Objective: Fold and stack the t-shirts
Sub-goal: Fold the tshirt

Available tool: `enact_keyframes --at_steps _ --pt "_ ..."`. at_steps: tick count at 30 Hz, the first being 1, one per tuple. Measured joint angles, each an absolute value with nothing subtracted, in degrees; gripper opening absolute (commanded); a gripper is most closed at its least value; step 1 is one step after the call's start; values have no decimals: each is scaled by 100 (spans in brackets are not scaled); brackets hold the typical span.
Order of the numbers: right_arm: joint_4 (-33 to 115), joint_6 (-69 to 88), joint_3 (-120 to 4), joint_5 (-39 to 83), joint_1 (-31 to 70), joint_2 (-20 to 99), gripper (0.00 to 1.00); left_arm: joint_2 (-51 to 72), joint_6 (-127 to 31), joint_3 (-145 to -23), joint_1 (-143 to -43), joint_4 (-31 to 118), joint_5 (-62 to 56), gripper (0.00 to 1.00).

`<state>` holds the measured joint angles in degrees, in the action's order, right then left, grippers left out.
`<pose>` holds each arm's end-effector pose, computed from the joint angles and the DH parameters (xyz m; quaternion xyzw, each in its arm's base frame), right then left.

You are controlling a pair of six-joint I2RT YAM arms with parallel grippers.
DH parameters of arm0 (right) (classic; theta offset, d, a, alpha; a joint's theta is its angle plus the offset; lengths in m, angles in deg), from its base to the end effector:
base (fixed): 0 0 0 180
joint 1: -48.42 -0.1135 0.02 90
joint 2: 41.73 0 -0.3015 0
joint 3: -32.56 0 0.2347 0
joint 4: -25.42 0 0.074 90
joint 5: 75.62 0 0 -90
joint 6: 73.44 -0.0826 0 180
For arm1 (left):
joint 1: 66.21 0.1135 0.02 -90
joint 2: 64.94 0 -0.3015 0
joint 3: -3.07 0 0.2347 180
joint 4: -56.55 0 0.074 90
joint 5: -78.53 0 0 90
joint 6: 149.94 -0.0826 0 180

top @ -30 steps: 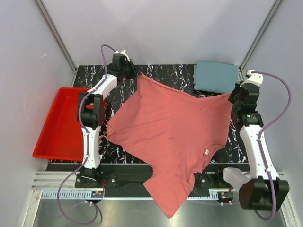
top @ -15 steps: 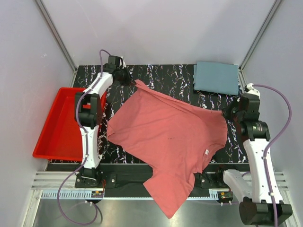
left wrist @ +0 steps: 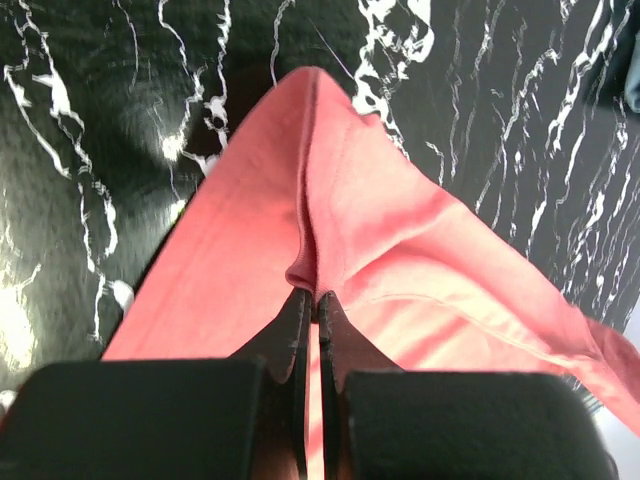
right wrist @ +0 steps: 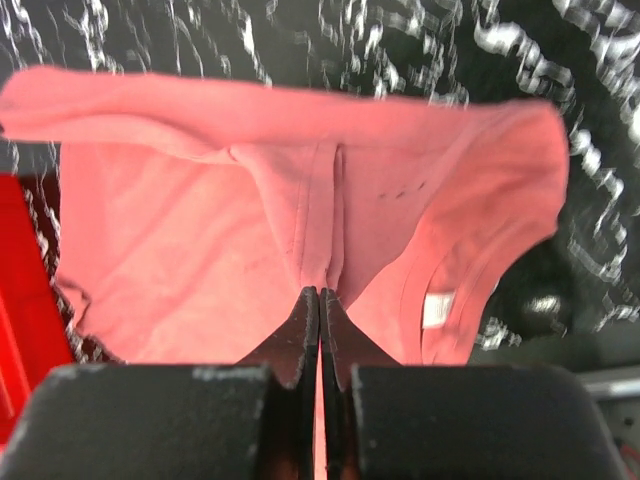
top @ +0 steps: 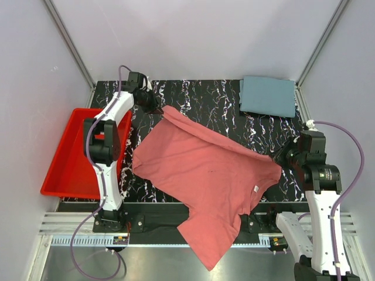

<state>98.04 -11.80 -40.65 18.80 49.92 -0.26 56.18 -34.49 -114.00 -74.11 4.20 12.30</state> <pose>0.1120 0.0034 0.3343 0.2187 0.8823 0.1306 0.3958 0.4835 -0.1007 0.2304 -0.0841 0.9349 -0.2700 0.2144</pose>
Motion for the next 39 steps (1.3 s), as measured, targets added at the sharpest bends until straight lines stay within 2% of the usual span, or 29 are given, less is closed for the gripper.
enact_keyframes --at_steps 14,24,27,30,31,32,33,34,36,37,39 --pt "10901 -1731 -3829 2818 4992 -111 0 5259 -3615 -10666 -7396 -66 924 0" --pt "11349 -1678 -3420 3082 4992 -6 1 5240 -3613 -10620 -7385 -188 605 0" --pt "11375 -1628 -3267 3157 4992 92 4 5240 -3617 -10620 -7383 -247 480 6" --pt "11456 -1575 -3230 3183 4992 177 10 5242 -3630 -10620 -7381 -361 334 15" --pt "11476 -1560 -3215 3203 4992 190 16 5242 -3641 -10620 -7381 -398 279 21" --pt "11509 -1543 -3188 3231 4992 208 21 5242 -3661 -10620 -7381 -426 229 35" --pt "11539 -1532 -3151 3292 4992 225 28 5242 -3667 -10620 -7381 -453 165 44" --pt "11572 -1527 -3103 3369 4992 234 41 5242 -3665 -10618 -7381 -468 93 47" --pt "11668 -1512 -3051 3500 4990 306 51 5242 -3643 -10609 -7376 -474 -3 51" --pt "11697 -1508 -3057 3537 4992 370 62 5242 -3630 -10609 -7376 -472 -29 51" --pt "11758 -1501 -3175 3458 4992 544 68 5226 -3615 -10611 -7376 -457 -62 51"
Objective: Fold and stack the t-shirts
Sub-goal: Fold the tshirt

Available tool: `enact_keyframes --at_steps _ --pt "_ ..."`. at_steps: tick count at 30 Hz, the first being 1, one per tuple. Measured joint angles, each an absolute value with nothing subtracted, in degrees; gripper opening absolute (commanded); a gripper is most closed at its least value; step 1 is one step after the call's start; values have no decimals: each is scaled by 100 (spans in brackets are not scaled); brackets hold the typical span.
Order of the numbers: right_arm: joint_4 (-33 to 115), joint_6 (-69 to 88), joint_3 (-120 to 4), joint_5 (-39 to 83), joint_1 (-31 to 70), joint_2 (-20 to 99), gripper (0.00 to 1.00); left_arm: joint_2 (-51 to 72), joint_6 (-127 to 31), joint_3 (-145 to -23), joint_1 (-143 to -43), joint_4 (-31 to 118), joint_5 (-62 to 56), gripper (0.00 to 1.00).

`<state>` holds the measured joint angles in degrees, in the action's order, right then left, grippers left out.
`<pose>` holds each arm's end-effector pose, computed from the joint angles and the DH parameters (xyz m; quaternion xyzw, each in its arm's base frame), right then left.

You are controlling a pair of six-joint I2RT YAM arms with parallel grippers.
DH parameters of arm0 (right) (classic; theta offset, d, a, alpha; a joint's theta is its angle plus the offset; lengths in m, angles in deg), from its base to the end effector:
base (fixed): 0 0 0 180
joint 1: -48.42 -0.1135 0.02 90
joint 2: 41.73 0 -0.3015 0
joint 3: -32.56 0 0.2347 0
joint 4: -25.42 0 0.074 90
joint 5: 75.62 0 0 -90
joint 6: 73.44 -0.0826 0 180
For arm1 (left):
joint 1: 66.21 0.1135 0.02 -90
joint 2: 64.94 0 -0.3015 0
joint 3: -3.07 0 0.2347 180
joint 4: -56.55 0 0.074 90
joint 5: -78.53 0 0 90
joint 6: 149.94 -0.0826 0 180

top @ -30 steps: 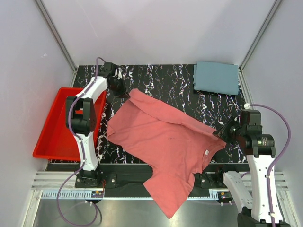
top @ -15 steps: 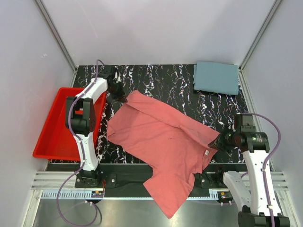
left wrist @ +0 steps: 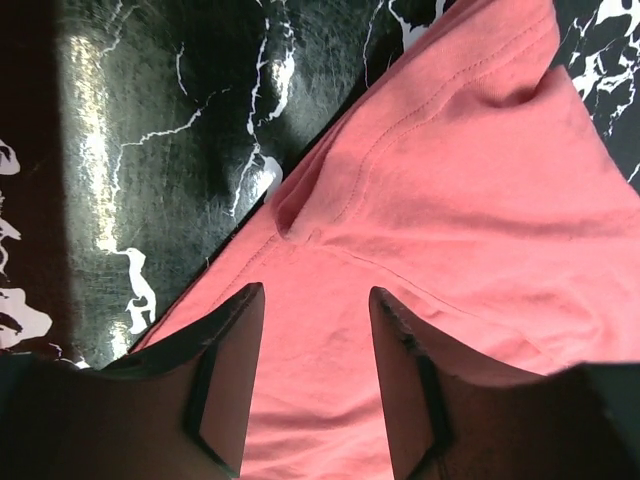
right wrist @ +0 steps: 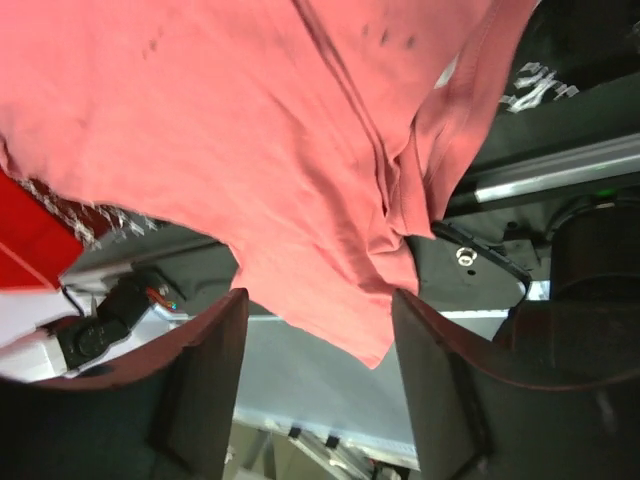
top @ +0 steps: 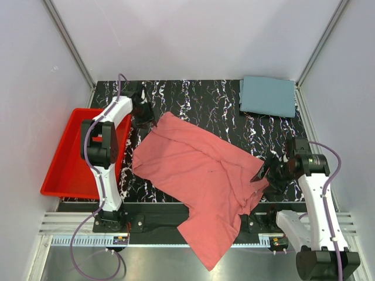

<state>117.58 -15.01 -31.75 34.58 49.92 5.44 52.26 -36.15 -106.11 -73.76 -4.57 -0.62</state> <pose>0.0792 0.0265 0.2574 0.2559 0.9422 0.2012 0.0788 0.4396 -0.0739 0.2040 -0.1213 0.9717 -0.1382 0.1484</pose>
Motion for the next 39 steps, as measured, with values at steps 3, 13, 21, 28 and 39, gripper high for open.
enact_keyframes --at_steps 3,13,21,28,39 --pt "11812 -1477 -3702 3063 4992 1016 68 5135 -3586 -10613 -7411 -350 -58 49" --pt "10827 -1702 -4314 1946 5755 3095 73 5423 -3333 -11483 -8152 428 168 45" --pt "10357 -1735 -3912 1987 6669 3576 74 6136 -3079 -11616 -8259 518 71 34" --pt "10184 -1733 -3669 1983 6846 3869 70 6553 -2922 -11640 -8216 387 8 34" --pt "9382 -1733 -3730 1882 6889 4883 45 7052 -2496 -12250 -8115 483 491 35"
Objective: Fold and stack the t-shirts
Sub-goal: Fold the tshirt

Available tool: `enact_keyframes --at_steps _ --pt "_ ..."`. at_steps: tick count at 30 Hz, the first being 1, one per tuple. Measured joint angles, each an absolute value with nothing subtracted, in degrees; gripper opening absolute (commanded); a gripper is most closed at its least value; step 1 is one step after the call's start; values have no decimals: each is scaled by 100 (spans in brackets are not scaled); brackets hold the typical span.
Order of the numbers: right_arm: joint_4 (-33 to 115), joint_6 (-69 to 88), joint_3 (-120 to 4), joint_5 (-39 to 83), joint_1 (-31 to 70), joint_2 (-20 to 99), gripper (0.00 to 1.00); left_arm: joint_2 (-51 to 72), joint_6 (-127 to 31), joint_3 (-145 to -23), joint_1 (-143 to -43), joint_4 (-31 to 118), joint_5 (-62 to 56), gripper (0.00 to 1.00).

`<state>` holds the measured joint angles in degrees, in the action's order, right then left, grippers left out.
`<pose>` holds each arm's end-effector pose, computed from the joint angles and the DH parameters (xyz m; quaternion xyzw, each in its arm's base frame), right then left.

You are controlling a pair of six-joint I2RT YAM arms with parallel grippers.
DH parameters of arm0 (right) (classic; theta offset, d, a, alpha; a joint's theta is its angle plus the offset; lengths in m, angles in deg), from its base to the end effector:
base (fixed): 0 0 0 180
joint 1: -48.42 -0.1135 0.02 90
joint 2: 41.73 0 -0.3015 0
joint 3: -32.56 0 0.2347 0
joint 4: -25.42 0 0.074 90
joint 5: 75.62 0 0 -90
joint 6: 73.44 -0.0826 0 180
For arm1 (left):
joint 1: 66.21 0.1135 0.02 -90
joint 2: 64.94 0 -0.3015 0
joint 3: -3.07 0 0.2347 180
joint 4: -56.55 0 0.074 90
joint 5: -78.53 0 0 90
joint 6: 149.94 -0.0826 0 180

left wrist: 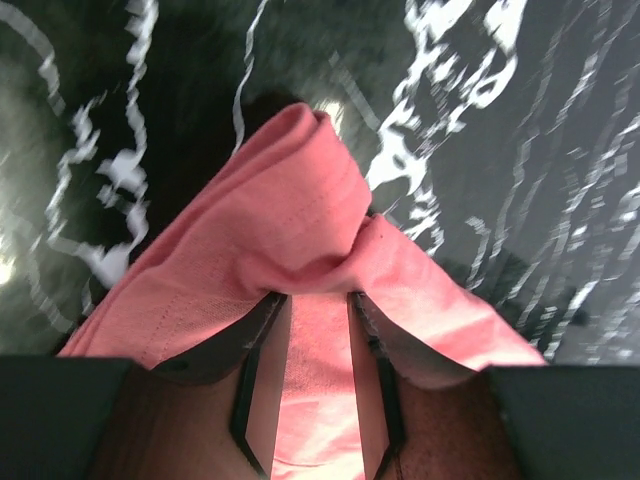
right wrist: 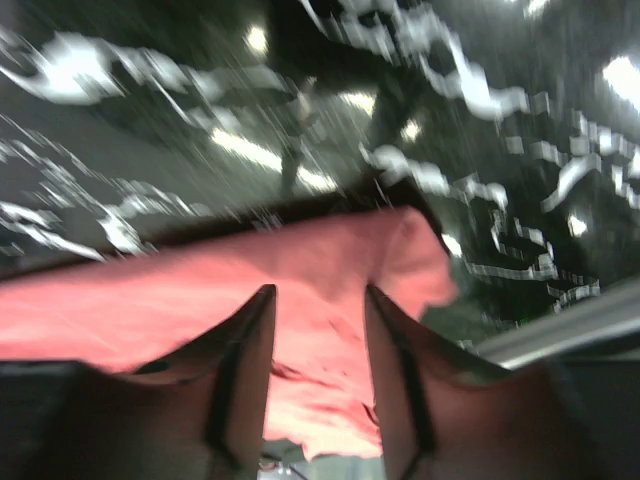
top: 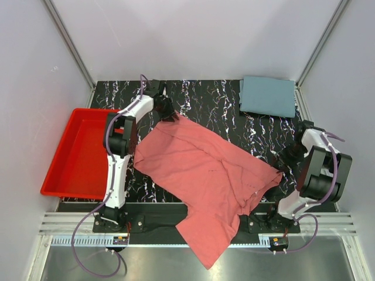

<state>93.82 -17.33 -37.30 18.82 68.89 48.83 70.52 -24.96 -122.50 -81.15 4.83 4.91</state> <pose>0.2317 -0.0797 0.1757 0.4562 0.8890 0.0394 0.0033 0.5147 -0.1615 0.1498 -0.1326 0.9510 -0.2276 0.1618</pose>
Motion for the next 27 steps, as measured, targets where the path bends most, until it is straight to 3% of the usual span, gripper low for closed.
enact_keyframes --at_steps 5,8,12,13,14,15,19,21,24,27 --pt "9034 -1726 -4388 1799 6896 5539 10 7377 -2133 -12589 -8006 732 968 35" --pt "8842 -1718 -4922 1780 6900 5998 0 7585 -1897 -12845 -7947 848 1151 34" --pt "8700 -1676 -5796 1725 6900 6588 0 7895 -1624 -13282 -7877 968 1280 33" --pt "8720 -1667 -6041 1721 6902 6721 3 7967 -1569 -13389 -7860 997 1300 33" --pt "8717 -1667 -6229 1725 6905 6804 31 8026 -1508 -13463 -7844 1053 1317 33" --pt "8726 -1693 -6310 1734 6905 6822 43 8061 -1466 -13498 -7827 1115 1339 33" --pt "9026 -1565 -6229 1747 6911 6538 64 8072 -1374 -13463 -7796 1276 1368 34" --pt "9181 -1477 -5938 1767 6933 6179 72 8072 -1333 -13371 -7792 1436 1420 34" --pt "9417 -1418 -5328 1911 7018 5484 73 8042 -1331 -13260 -7781 1578 1510 33" --pt "9502 -1427 -4581 2053 7075 4831 66 8022 -1333 -13201 -7776 1650 1545 33"
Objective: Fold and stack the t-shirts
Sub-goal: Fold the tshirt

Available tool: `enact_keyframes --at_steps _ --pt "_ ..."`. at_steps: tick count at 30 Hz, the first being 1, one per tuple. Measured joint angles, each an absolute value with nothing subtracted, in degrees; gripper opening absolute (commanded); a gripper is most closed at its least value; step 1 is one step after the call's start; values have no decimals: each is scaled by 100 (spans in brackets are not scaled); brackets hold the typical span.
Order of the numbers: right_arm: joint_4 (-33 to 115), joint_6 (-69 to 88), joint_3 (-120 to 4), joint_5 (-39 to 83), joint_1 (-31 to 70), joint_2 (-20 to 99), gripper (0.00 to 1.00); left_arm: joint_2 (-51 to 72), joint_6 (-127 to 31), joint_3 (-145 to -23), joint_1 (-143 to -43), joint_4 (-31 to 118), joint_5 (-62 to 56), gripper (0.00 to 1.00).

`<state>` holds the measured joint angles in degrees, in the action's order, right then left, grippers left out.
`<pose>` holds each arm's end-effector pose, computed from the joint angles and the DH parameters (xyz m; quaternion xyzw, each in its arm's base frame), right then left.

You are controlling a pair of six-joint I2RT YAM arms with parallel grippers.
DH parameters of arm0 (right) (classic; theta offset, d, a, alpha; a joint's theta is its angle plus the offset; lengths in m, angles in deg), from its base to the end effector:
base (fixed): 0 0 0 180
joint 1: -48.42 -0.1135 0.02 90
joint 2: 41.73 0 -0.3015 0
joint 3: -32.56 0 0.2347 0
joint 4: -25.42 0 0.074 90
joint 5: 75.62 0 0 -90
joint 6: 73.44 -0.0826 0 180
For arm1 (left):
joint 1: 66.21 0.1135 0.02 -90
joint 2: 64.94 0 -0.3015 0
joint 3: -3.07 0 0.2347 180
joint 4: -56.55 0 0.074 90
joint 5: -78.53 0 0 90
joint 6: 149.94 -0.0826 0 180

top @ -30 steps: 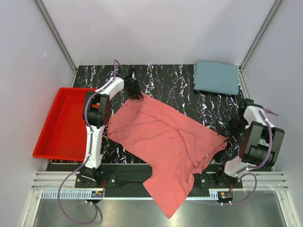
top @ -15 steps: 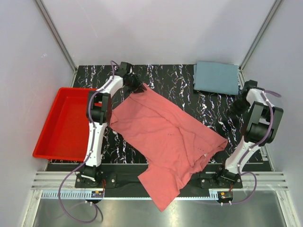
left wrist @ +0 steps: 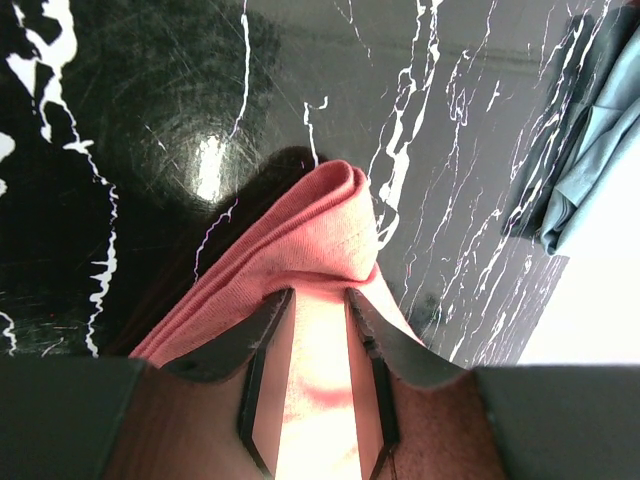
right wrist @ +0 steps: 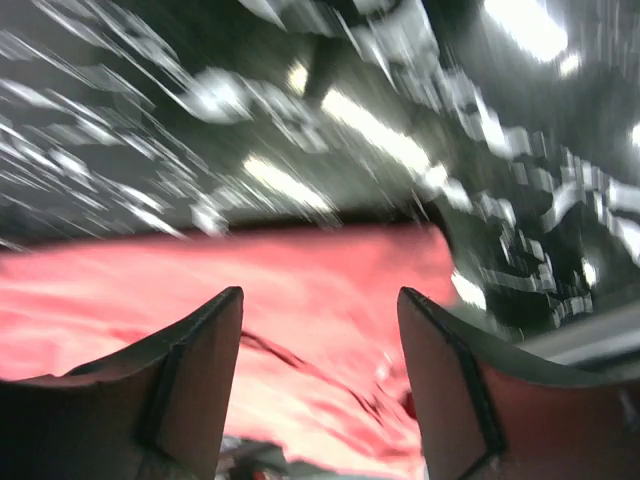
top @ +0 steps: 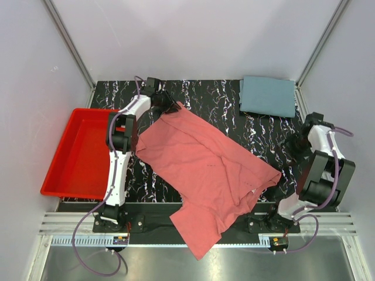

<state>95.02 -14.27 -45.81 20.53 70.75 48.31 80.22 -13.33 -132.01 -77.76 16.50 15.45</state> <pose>0.2566 -0.0958 0.2132 0.4419 0.8923 0.0590 0.0718 0.5737 -0.1554 0.1313 -0.1997 0.8957 -0.3524 0.1834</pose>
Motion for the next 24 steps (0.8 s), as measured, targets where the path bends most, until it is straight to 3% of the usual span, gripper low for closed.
enact_keyframes --at_steps 5,16,20,24 --pt "9557 -1484 -3663 2158 7093 4455 44 8009 -1335 -13164 -7772 1687 1571 33" --pt "8816 -1495 -3280 2024 7095 4879 43 8004 -1370 -13151 -7772 1698 1575 33" --pt "8648 -1414 -3442 1996 7099 5296 23 7991 -1377 -13114 -7761 1740 1584 33" --pt "8602 -1368 -3855 2088 7095 5665 13 7991 -1311 -13048 -7726 1877 1665 32"
